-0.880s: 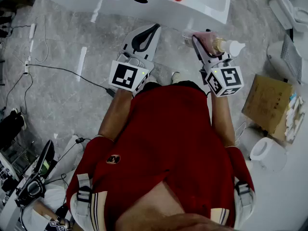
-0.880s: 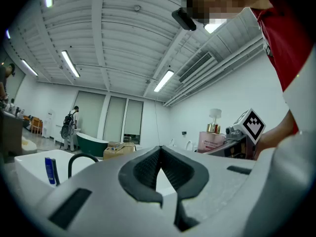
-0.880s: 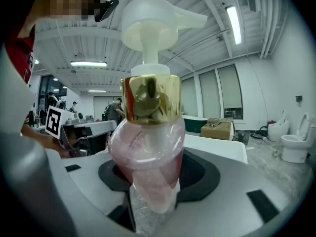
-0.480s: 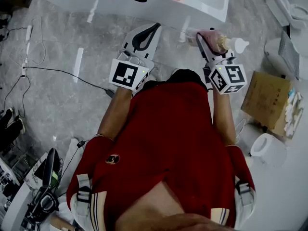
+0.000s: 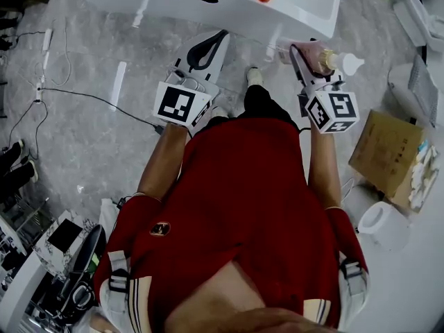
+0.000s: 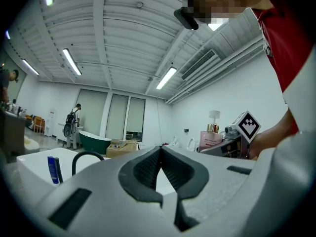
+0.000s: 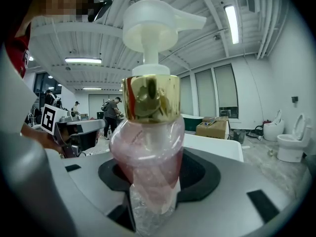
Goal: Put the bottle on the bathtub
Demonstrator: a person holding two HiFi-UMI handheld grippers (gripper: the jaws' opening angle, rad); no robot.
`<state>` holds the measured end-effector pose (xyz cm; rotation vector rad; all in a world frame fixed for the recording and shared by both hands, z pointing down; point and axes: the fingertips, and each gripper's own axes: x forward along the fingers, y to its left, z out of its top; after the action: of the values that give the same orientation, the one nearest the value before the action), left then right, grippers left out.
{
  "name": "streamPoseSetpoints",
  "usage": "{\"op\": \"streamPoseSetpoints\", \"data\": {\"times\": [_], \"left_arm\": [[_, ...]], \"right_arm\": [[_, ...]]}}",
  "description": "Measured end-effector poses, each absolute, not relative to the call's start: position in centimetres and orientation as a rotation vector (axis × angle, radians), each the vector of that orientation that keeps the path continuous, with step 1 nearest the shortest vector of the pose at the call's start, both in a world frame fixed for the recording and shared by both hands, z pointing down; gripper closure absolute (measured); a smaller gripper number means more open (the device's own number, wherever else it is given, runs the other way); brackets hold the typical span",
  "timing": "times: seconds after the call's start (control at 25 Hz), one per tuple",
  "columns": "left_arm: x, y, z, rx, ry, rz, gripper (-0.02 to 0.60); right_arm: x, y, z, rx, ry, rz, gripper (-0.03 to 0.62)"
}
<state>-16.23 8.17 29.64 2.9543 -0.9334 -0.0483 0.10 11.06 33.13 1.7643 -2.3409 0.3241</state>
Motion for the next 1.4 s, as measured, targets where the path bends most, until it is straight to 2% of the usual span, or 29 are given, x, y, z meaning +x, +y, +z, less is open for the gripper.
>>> {"op": "streamPoseSetpoints", "data": {"times": [0.76, 1.12, 1.4], "left_arm": [[-5.0, -4.2, 31.8, 2.864, -1.178, 0.085, 0.574], [-1.2, -6.8, 32.7, 2.828, -1.262, 0.124, 0.574], [-0.8, -8.2, 33.7, 2.806, -1.274, 0.157, 0.574]], "right_arm": [[11.4, -2.1, 36.7, 1.550, -2.432, 0.278, 0.378], [14.1, -5.5, 39.0, 1.440, -2.462, 0.295, 0.378], [14.6, -7.7, 40.3, 1.417, -2.448, 0.316, 0.378]]}}
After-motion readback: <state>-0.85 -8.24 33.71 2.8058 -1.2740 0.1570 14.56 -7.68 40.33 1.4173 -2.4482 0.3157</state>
